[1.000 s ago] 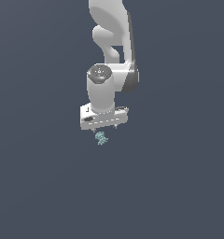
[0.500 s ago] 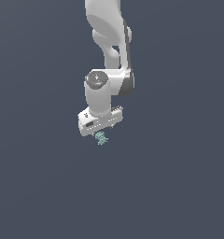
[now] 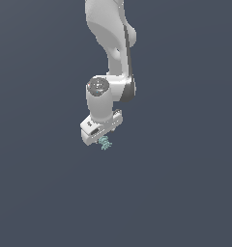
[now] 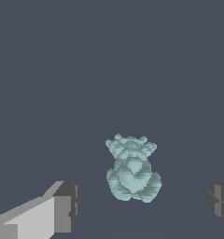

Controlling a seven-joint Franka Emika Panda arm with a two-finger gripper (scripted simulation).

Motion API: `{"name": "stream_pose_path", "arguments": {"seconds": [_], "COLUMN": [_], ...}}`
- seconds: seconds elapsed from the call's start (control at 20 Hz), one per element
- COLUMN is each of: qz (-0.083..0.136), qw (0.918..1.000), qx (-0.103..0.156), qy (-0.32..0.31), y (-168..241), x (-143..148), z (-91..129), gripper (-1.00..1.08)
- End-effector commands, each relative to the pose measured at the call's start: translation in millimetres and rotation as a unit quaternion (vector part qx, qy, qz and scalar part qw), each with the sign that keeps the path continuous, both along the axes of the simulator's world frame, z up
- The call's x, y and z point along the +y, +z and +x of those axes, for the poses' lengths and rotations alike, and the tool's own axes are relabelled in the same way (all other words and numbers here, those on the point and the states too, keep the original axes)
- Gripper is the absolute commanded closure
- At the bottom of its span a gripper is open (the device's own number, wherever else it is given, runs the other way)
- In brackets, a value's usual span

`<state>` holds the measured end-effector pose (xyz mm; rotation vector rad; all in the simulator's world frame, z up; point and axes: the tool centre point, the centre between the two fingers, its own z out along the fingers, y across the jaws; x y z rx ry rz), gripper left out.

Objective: Pick up the object and move it to a goal position.

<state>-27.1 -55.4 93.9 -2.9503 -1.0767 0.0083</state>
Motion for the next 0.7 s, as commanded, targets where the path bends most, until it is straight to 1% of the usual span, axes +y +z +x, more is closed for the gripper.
{"name": "stream_pose_path", "arguments": {"seconds": [0.0,0.3,0.65], "qz": [0.0,0.001,0.001], "qw": [0.9998,0.9988,0.9986], "qx": [-0.001,-0.002,-0.002], "qy": [0.021,0.05,0.053], "y": [-3.3,-7.9,-9.9], "x": [-1.4,-3.4,-3.9], "z": [-0.8,-2.0,-2.3], "gripper": [-0.92,-0.92,-0.92]}}
